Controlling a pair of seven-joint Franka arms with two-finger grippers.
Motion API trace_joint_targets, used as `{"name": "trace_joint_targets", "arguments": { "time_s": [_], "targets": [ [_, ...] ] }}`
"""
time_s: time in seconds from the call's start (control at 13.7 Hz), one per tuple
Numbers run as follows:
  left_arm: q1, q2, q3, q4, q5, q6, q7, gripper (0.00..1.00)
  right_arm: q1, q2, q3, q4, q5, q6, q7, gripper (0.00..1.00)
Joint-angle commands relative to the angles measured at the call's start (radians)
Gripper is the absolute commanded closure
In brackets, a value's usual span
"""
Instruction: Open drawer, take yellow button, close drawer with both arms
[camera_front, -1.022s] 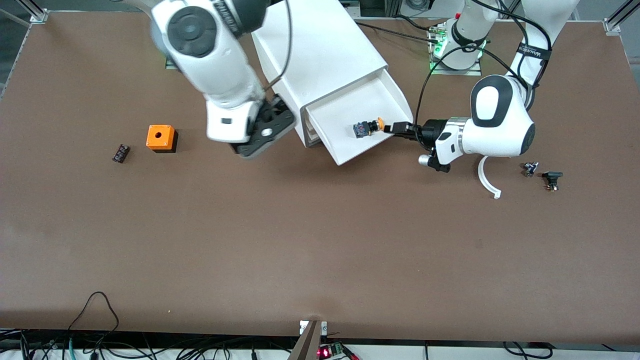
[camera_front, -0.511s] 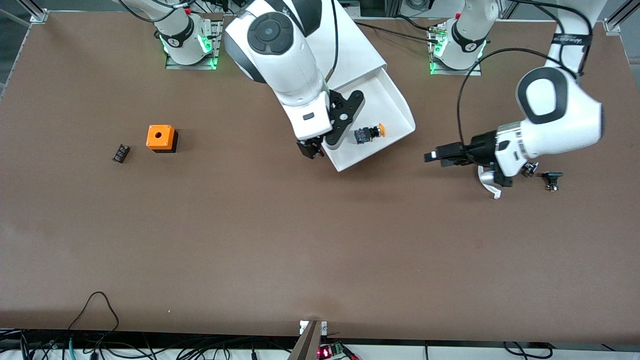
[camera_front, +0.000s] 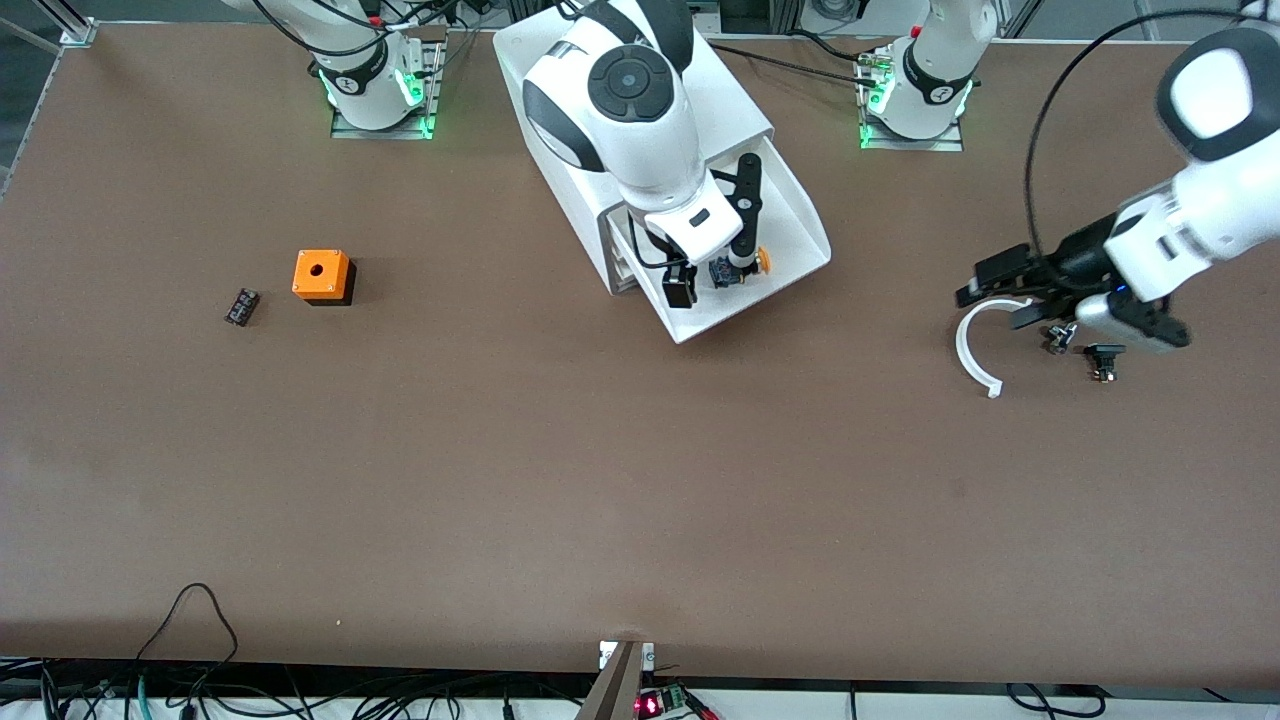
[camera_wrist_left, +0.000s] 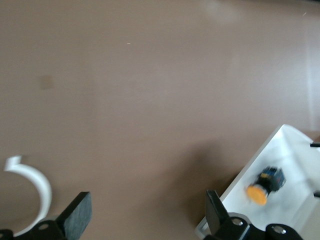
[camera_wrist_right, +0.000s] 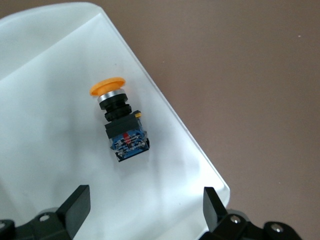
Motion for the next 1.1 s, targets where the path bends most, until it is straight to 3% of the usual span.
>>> {"name": "trace_joint_targets", "arguments": {
  "time_s": [0.0,0.29,1.02],
  "targets": [
    [-0.011,-0.025,0.016,0.089,0.159,-0.113,-0.043,0.0,0.017,0.038,0.0,0.043,-0.018,0.014,-0.055,0.0],
    [-0.068,-0.063,0.003,0.118,0.368,-0.156,-0.281,0.0,0.025,0.053,-0.004,0.043,-0.019,0.109,-0.058,0.0],
    [-0.083,-0.06,0.006,0.118,0.375,-0.152,-0.338,0.0,0.107,0.089,-0.049,0.04,-0.038,0.103,-0.057,0.0]
  ]
}}
